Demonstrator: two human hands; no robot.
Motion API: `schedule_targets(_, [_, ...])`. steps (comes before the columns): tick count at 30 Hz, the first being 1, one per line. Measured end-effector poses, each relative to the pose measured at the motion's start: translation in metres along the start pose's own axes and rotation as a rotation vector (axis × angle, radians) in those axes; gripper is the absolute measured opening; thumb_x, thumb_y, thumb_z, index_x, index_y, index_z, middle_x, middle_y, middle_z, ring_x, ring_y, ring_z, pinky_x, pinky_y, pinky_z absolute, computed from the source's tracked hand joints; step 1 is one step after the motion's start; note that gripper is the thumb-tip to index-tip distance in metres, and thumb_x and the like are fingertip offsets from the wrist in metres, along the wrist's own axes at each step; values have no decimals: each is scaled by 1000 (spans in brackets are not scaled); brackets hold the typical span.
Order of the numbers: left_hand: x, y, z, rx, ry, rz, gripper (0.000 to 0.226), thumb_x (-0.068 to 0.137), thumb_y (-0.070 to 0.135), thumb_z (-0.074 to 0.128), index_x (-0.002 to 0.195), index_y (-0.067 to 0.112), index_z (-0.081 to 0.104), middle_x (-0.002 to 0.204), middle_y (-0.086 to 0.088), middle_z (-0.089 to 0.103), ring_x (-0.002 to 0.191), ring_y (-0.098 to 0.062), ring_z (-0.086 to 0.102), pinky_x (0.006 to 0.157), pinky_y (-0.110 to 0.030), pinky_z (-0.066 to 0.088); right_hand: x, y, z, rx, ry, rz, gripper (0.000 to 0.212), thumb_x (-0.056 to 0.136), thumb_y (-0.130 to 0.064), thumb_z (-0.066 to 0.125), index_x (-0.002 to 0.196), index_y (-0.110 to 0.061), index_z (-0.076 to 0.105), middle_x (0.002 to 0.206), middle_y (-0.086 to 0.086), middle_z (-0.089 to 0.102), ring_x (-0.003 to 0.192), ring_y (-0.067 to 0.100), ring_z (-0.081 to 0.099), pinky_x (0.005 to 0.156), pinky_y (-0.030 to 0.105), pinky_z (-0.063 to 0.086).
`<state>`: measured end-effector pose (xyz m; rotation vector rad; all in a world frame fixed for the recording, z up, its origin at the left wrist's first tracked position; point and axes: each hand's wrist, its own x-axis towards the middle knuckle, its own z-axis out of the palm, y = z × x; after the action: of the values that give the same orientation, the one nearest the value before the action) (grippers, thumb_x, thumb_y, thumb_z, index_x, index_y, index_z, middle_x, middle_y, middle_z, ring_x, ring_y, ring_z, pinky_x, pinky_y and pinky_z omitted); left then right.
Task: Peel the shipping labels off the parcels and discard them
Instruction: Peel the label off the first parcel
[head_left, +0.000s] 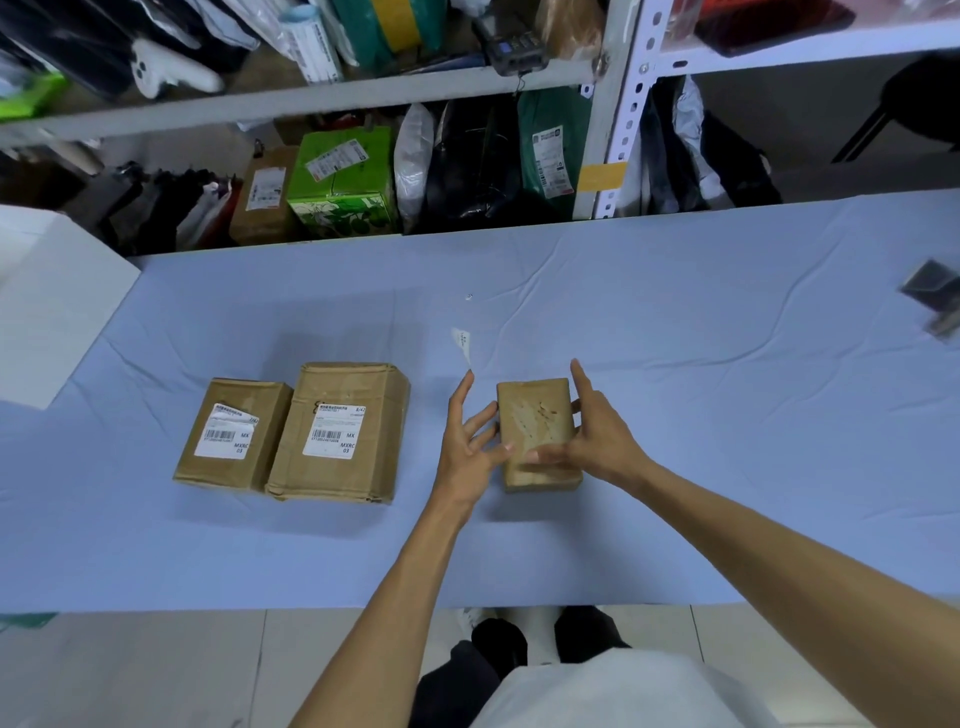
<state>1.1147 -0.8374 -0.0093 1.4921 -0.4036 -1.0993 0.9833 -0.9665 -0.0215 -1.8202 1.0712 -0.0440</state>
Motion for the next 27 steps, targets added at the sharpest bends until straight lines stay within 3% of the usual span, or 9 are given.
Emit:
schedule_targets(2, [1,-3,1,24,-5,-1,95,78,-12,69,144,40,26,136,-11,52,126,-21,53,88,-25,54,0,-1,1,-31,-2,-1,140,47,-51,91,152,-36,-1,127,1,37,109,20,51,93,36,47])
schedule_targets(6, [3,-4,2,78,-14,5,96,76,-13,70,145,36,25,131,-6,53,128,-22,51,98,-35,50,3,-2,3,-78,30,-22,128,45,-45,93,149,-26,21,137,1,33,119,21,48,93,33,45])
schedule_targets(9, [3,-4,0,100,-14,17,95,76,-16,68,147,30,24,134,-9,52,126,-23,52,86,-24,55,3,0,4,-18,52,-51,116,47,-44,92,143,-21,32,134,-1,43,120,18,46,95,34,43])
schedule_targets(11, [2,-4,-3,110,-6,26,94,77,-15,67,147,29,24,135,-11,51,123,-24,54,80,-20,55,3,1,4,58,88,-83,97,51,-42,88,135,-20,44,124,-1,50,111,19,52,87,31,47])
schedule_targets(14, [1,-6,-7,156,9,32,92,77,-10,71,147,31,25,133,-9,54,120,-22,57,88,-28,54,5,-3,0,140,132,-94,60,70,-27,83,123,-16,56,117,3,58,95,22,60,76,26,48])
schedule_targets(18, [-1,-6,-8,177,26,35,89,78,-5,72,145,33,28,130,-4,55,117,-19,59,86,-28,55,4,-8,3,77,204,-95,33,92,-26,60,124,-16,59,121,3,62,96,22,61,89,36,50])
schedule_targets(20, [-2,-5,-8,169,33,32,88,79,-6,71,145,33,29,127,0,55,115,-17,59,83,-25,56,2,-10,3,44,178,-78,40,92,-29,60,130,-17,55,128,2,58,104,22,59,95,38,48])
schedule_targets(25, [-2,-4,-8,154,42,23,88,78,-7,72,144,34,30,127,1,56,111,-13,61,75,-21,56,-4,-20,10,-230,-18,-47,128,49,-46,91,149,-19,18,146,-1,31,122,23,48,96,38,45])
schedule_targets(27, [-3,-3,-9,143,44,17,88,78,-8,71,144,34,30,128,1,56,112,-15,60,72,-20,56,-3,-21,14,-244,17,-58,129,45,-46,92,147,-17,20,143,0,32,118,25,50,93,37,46])
